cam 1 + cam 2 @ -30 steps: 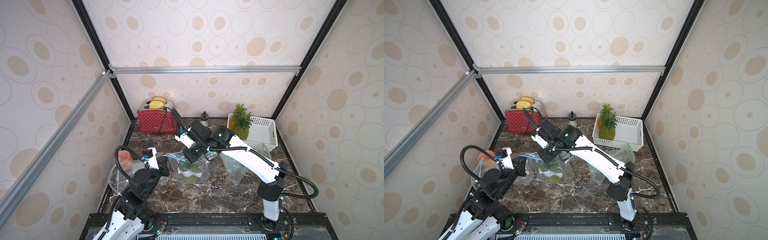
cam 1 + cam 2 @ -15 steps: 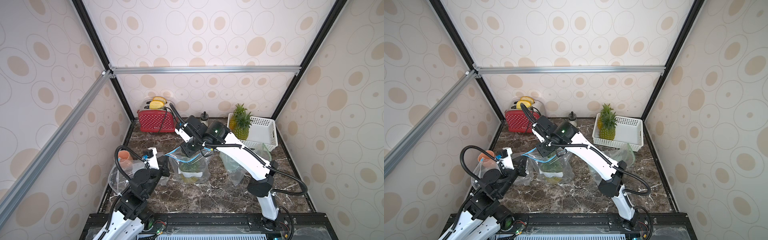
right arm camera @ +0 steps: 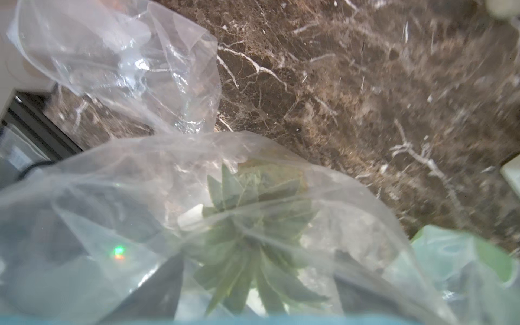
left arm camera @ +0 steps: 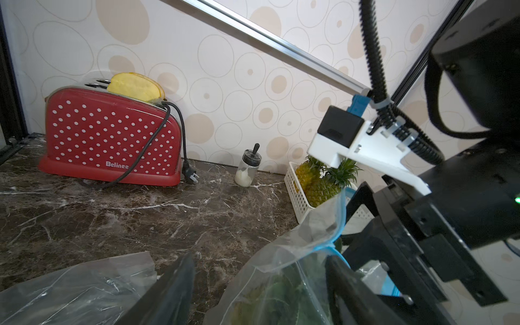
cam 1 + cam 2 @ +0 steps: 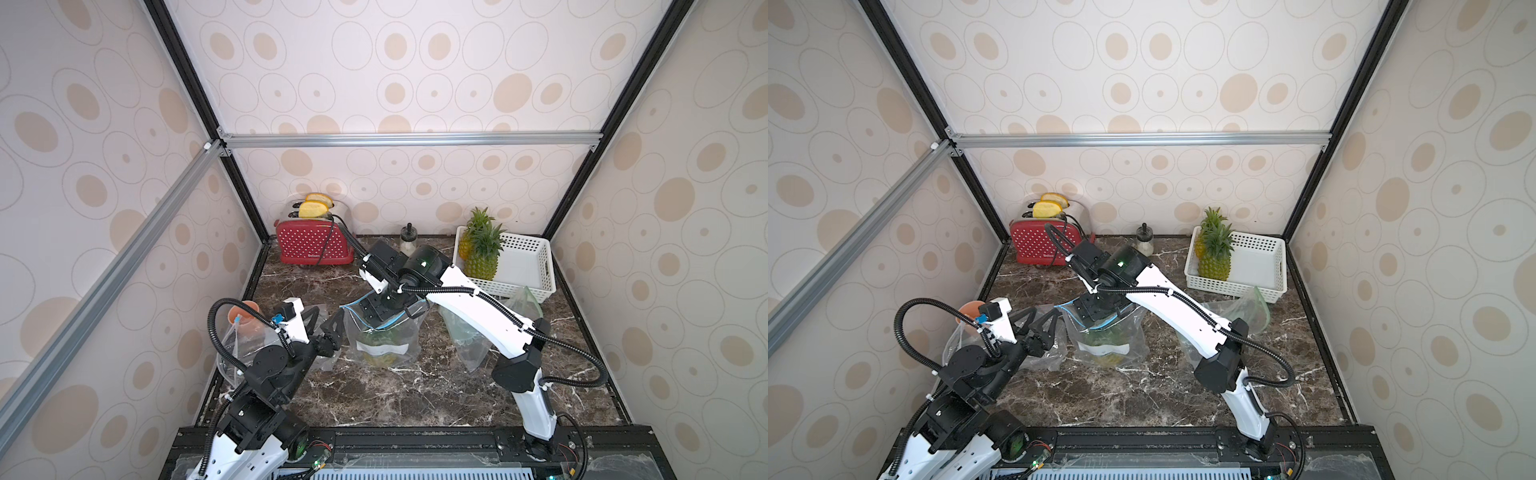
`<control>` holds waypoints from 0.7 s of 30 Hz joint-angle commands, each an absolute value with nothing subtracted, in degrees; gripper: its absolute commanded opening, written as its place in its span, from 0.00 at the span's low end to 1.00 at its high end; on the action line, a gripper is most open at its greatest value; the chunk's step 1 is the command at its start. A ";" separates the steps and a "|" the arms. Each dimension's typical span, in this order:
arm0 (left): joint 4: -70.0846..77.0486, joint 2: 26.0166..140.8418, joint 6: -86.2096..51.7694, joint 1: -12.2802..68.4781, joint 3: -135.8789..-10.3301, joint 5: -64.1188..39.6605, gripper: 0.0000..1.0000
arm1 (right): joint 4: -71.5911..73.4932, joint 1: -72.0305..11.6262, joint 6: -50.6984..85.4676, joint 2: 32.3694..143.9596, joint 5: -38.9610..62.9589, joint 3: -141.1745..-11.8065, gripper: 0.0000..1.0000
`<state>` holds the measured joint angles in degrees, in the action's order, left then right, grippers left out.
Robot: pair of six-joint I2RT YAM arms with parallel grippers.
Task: Open the zip-top bag and take out the pineapple
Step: Pick up the pineapple from the zipper food storage bag.
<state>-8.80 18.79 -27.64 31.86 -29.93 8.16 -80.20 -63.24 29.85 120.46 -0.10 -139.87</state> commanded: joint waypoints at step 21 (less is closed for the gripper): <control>-17.96 9.52 -31.98 31.51 -28.12 14.33 0.66 | -77.32 -63.19 35.66 123.95 4.40 -133.53 0.94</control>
